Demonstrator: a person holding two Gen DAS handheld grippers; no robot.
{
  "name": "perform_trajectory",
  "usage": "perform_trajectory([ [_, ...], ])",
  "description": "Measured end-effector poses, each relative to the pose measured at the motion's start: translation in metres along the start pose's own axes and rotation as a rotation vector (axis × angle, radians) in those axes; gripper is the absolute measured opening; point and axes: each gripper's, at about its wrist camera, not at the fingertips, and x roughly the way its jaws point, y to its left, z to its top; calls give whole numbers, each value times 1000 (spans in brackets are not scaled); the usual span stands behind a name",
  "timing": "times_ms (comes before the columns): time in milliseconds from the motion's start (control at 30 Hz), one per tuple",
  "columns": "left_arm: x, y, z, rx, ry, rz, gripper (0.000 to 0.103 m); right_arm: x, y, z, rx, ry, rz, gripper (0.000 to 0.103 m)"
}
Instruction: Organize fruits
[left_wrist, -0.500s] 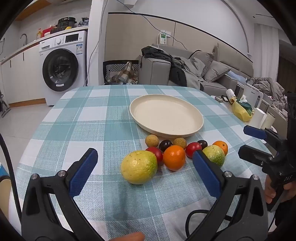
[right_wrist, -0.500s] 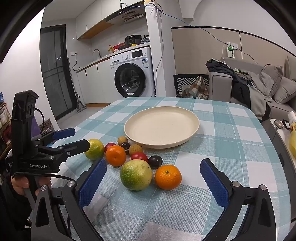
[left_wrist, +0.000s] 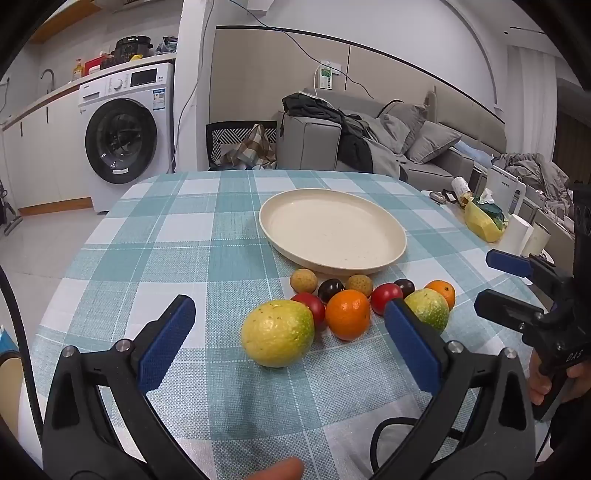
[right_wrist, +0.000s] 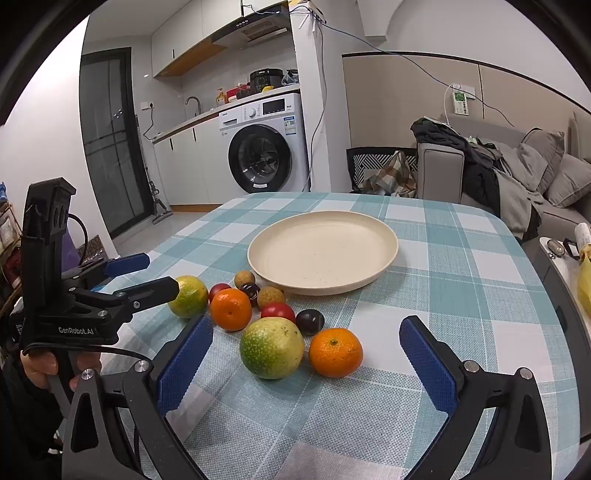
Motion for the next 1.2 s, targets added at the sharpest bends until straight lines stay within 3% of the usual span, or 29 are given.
perform_trajectory([
  [1200,0,-1,0,9,1,6,102,0,0,0,-4,2,-2,103],
])
